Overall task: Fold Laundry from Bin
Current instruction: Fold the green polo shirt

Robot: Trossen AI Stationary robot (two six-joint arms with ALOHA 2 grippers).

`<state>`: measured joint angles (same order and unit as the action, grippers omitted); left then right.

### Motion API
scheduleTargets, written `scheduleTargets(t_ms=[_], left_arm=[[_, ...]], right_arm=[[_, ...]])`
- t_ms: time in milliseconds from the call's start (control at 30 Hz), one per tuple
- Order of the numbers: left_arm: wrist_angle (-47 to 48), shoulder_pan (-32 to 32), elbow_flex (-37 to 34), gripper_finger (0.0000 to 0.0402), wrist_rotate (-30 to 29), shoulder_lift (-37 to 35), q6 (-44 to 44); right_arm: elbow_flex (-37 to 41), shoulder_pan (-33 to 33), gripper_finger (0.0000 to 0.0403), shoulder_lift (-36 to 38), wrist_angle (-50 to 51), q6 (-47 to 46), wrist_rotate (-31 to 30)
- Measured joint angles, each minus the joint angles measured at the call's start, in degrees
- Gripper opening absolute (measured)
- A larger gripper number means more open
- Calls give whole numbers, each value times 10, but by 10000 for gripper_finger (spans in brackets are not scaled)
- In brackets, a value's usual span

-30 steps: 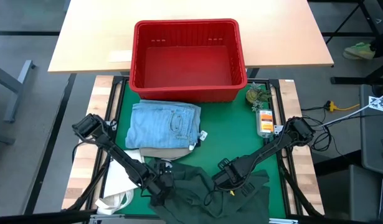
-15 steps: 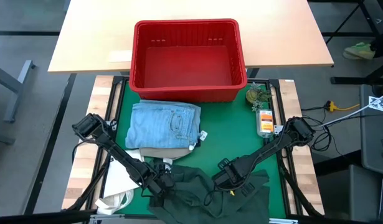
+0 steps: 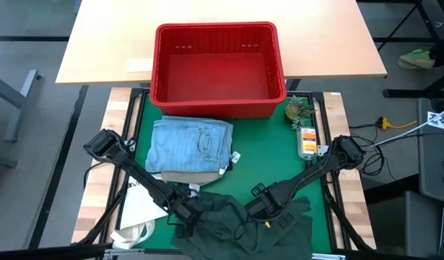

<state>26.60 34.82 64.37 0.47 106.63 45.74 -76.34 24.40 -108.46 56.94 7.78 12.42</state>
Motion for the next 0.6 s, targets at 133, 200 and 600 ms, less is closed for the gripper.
scheduleTargets(t_ms=[133,200,600], left_arm=[[1,0,10,4,-1,-30,5],[7,1,15,4,-6,-50,4],[66,-1,21,1,-73,-194,6]], right_arm=[[-44,0,3,0,52,14,-15],[-68,0,3,0,87,27,-30],[-156,-1,1,22,312,-26,-221]])
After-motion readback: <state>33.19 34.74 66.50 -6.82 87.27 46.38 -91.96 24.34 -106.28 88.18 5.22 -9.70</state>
